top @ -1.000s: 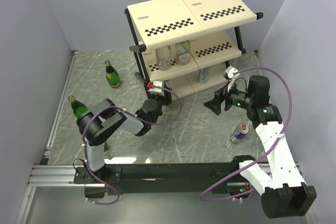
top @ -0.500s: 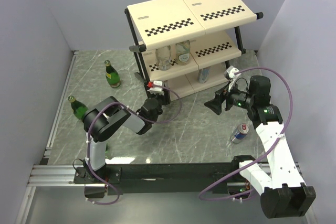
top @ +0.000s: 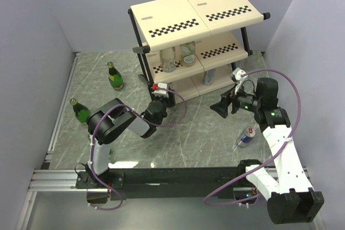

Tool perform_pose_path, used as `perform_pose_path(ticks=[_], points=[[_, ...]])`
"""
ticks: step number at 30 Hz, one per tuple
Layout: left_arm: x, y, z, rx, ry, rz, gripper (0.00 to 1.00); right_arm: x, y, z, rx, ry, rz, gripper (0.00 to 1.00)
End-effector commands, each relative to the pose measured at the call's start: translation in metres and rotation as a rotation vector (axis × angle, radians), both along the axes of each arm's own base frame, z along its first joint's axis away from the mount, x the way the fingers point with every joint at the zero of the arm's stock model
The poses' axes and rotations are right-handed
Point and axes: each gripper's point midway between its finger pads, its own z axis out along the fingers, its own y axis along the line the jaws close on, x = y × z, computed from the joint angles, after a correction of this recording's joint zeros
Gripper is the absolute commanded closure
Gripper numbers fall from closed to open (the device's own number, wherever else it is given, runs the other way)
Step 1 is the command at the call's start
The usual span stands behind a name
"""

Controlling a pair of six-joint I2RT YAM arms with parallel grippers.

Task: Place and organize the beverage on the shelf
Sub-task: Place the drink on the shelf.

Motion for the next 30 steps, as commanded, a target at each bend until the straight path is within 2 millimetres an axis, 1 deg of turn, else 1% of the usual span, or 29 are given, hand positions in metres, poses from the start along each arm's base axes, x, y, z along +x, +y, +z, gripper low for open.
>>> perform_pose_path(ticks=[1, 7, 11, 15, 26, 30], points=[[0.0118, 0.0078, 0.0665, -0.234, -0.198, 0.045, 1.00, -0.0002, -0.0004, 0.0119, 0.008, -0.039, 0.008, 0.13], [0.0118, 0.0065, 0.0643, -0.240, -0.191, 0.044, 1.00, -0.0001, -0.0004, 0.0119, 0.010, -0.037, 0.011, 0.13], [0.0168, 0.0087, 0.0628, -0.238, -0.182, 0.080, 0.96, -0.0005, -0.0003, 0.0118, 0.010, -0.036, 0.012, 0.13], [0.0204, 0.0081, 0.0610, -0.237, -0.175, 0.099, 0.96, -0.0009, -0.0005, 0.0126, 0.011, -0.039, 0.012, 0.13], [0.0206, 0.0081, 0.0601, -0.207, -0.191, 0.167, 0.95, -0.0030, 0.0002, 0.0146, 0.015, -0.044, 0.021, 0.13], [0.0196, 0.0039, 0.0598, -0.189, -0.207, 0.174, 0.92, -0.0044, 0.0007, 0.0157, 0.017, -0.047, 0.025, 0.13]])
